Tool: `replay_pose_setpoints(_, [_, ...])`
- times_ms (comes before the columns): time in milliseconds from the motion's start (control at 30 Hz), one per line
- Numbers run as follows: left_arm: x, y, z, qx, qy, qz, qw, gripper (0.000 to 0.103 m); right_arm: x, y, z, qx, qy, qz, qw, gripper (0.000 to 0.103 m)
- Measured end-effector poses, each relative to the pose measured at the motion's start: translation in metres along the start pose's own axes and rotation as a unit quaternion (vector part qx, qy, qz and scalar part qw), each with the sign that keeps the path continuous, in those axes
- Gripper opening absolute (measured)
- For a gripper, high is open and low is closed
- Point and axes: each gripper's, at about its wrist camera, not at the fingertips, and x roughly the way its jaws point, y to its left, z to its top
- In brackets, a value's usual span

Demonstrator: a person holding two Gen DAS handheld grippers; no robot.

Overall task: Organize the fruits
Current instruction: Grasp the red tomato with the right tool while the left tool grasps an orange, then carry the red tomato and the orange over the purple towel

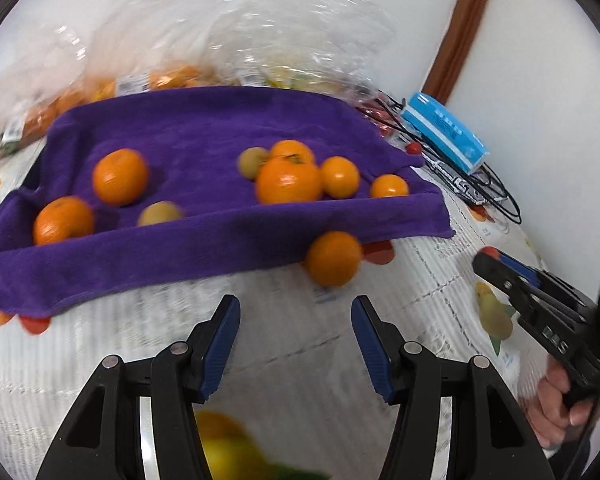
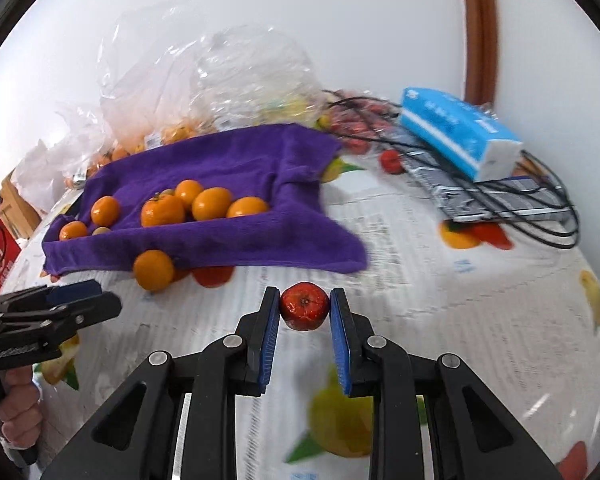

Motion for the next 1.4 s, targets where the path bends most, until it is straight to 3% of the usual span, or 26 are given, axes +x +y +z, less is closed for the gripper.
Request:
replay_pose_setpoints(67, [0.006, -0.009, 0.003, 0.004, -0.003, 0.015, 0.9999, 0.054, -0.005, -0.006, -0.003, 0.002, -0.002, -0.005, 1.000, 0.025])
replay_pose_setpoints(233, [0.015, -0.025, 0.011, 0.005, -0.002, 0.013, 0.9999, 0.052, -0.017, -0.024, -0.013, 0.023, -0.005, 0.004, 1.000, 0.025])
replay_pose_setpoints(333, [0.022, -0.034, 0.014, 0.015, -0.003, 0.049, 0.9987, 0.047, -0.018, -0.028, -0.015, 0.031, -0.004, 0.011, 0.999, 0.025])
replay_pose_setpoints(433, [0.024, -0.033, 0.018, -0.001, -0.006, 0.048, 0.9988, 0.044, -0.020, -0.028, -0.017, 0.030, -0.006, 0.016, 0.999, 0.025])
replay_pose_setpoints(533, [0.025, -0.029, 0.020, -0.014, -0.009, 0.057, 0.9982, 0.032, -0.017, -0.026, -0.016, 0.024, -0.001, 0.018, 1.000, 0.025])
replay_pose_setpoints(733, [0.018, -0.025, 0.015, -0.011, -0.009, 0.042, 0.9990, 0.032, -0.017, -0.018, -0.016, 0.015, -0.002, 0.006, 1.000, 0.025])
replay_pose_setpoints(967, [-0.011, -0.005, 0.007, -0.018, -0.021, 0.027, 0.9993, 0.032, -0.016, 0.001, -0.008, 0.025, 0.003, 0.027, 0.999, 0.025])
replay_pose_setpoints(1400, [-0.058, 0.056, 0.006, -0.050, -0.048, 0.046, 0.9965, 0.032, -0.010, 0.059, 0.022, 0.012, -0.007, 0.064, 0.998, 0.025])
